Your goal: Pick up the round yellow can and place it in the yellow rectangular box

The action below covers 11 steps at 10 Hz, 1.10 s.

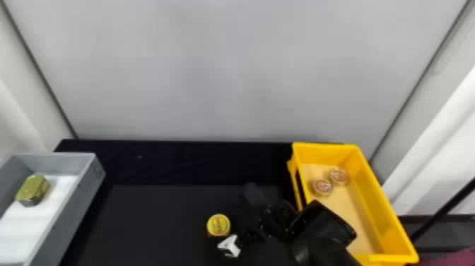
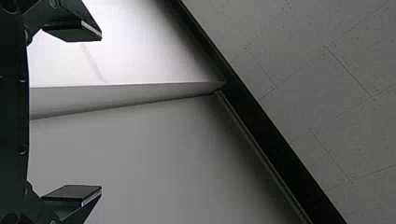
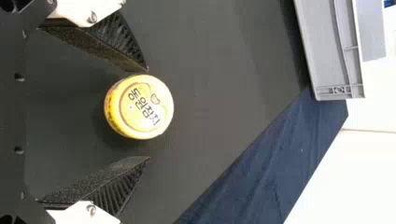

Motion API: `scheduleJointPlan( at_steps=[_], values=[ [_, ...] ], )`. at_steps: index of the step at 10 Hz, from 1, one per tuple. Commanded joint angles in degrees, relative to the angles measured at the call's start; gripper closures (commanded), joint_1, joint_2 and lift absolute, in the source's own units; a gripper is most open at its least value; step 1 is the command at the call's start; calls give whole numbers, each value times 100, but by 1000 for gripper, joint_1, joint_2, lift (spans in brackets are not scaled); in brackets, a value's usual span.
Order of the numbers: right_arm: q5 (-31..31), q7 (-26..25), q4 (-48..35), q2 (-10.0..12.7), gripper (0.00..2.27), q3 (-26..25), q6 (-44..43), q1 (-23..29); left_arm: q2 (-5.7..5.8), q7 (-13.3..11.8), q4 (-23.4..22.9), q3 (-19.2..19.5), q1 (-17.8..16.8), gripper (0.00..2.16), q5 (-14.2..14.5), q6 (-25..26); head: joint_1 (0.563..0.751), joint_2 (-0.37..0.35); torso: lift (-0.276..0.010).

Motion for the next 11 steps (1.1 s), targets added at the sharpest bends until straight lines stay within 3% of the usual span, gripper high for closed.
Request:
scheduleJointPlan(
  at_steps=[1,3,6,8,9,11],
  values=[
    [0,-50,196,97,117,-18,-72,-1,10,9,2,-1,-4,124,0,-2,694,-58,0],
    [0,-85,275,106,153,-9,-72,-10,19,0,2,-18,-12,124,0,-2,694,-58,0],
    [9,-217,196,62,546,-18,-72,-10,36,0,-7,-18,-12,124,9,6,694,-58,0],
    [35,-164,3,-8,633,-35,-63,60,27,0,-25,-18,32,124,9,33,694,-58,0],
    [53,-41,-200,-52,639,-114,51,140,36,0,-25,-18,40,124,17,42,694,-58,0],
    [97,144,-1553,-351,653,-492,631,658,45,-9,-34,-27,102,124,44,77,694,-58,0]
  ],
)
